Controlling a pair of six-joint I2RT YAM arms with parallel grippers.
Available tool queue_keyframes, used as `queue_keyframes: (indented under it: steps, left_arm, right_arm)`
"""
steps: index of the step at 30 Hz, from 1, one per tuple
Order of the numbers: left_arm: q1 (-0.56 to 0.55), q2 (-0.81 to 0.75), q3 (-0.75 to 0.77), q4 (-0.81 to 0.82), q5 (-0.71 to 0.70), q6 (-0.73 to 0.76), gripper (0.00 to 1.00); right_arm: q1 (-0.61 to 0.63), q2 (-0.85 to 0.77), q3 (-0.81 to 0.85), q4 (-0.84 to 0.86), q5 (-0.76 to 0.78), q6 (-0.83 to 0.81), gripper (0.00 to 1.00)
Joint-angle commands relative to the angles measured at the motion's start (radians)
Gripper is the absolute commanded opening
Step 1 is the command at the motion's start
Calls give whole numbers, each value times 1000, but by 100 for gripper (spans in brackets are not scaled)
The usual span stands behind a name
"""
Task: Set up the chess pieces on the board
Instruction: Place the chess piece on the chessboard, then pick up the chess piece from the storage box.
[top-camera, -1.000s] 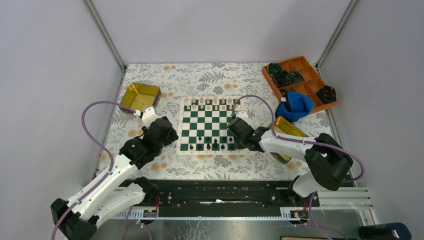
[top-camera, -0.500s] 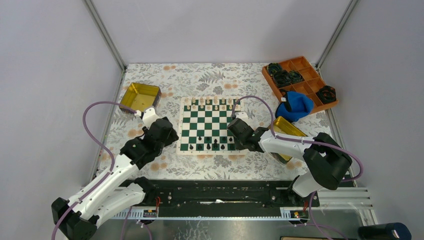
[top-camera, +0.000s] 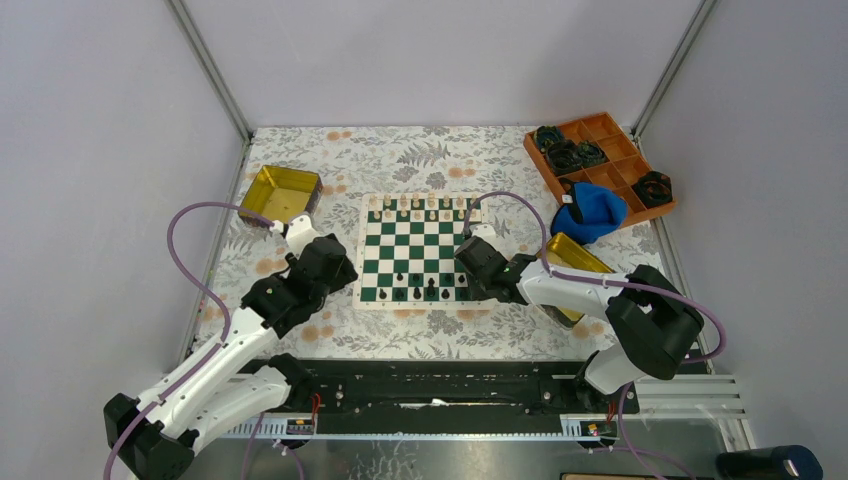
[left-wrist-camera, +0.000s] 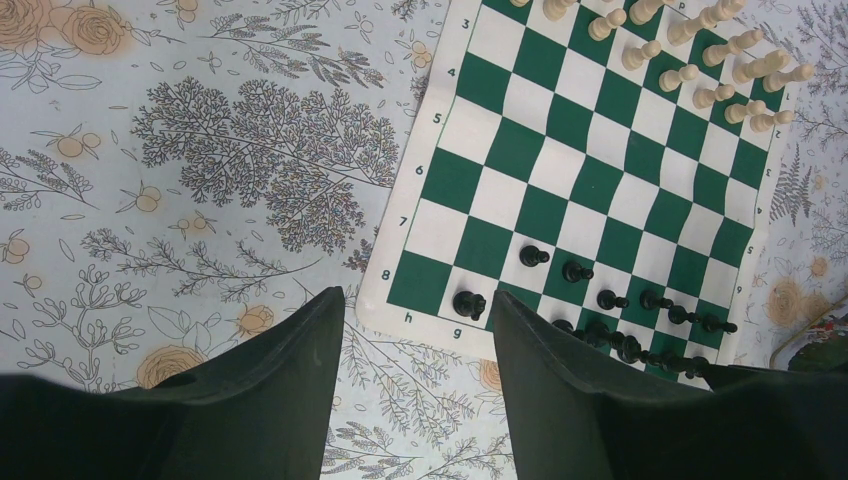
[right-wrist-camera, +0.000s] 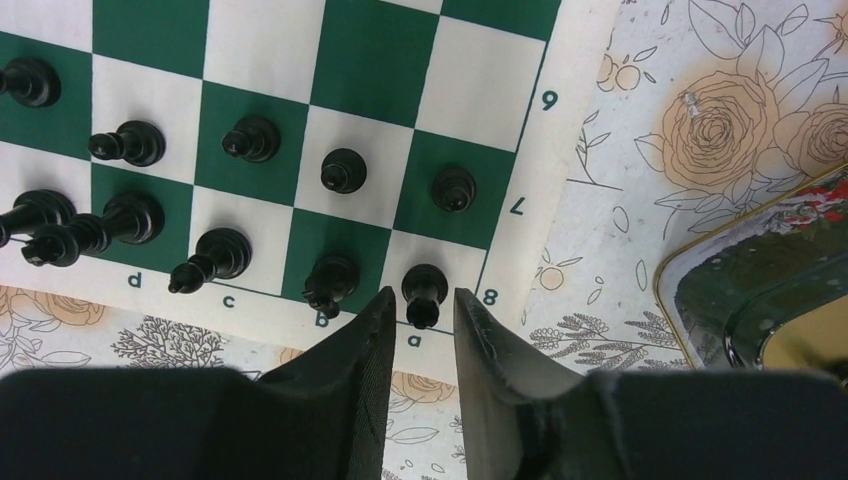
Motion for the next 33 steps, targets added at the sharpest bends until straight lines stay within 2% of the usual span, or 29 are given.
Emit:
queue_keyframes:
  steps: [1,8,13,15,19,26,33]
  left_arm:
    - [5,0,-4,35,-8,2,63]
    - [5,-5,10,34,-9,11,66]
    - [5,-5,31,37,-4,35,88]
    - [5,-5,40,48,10,57,93]
    - [5,6,61,102,67,130,94]
    - [-9,109,113,235,195,228,94]
    - [-162,360,278,330,168,327,94]
  right_arm:
    - [8,-16,43,-21,13,-9,35]
    - [9,-55,59,-50,17,-15,36]
    - [8,-107,82,-84,24,-21,37]
    - [9,-139,91,-97,36,-21,37]
    - [9,-211,110,-122,85,-19,37]
    - [-13,-348,134,-182,309,17,58]
    - [-274,-517,84,-155,340,39,61]
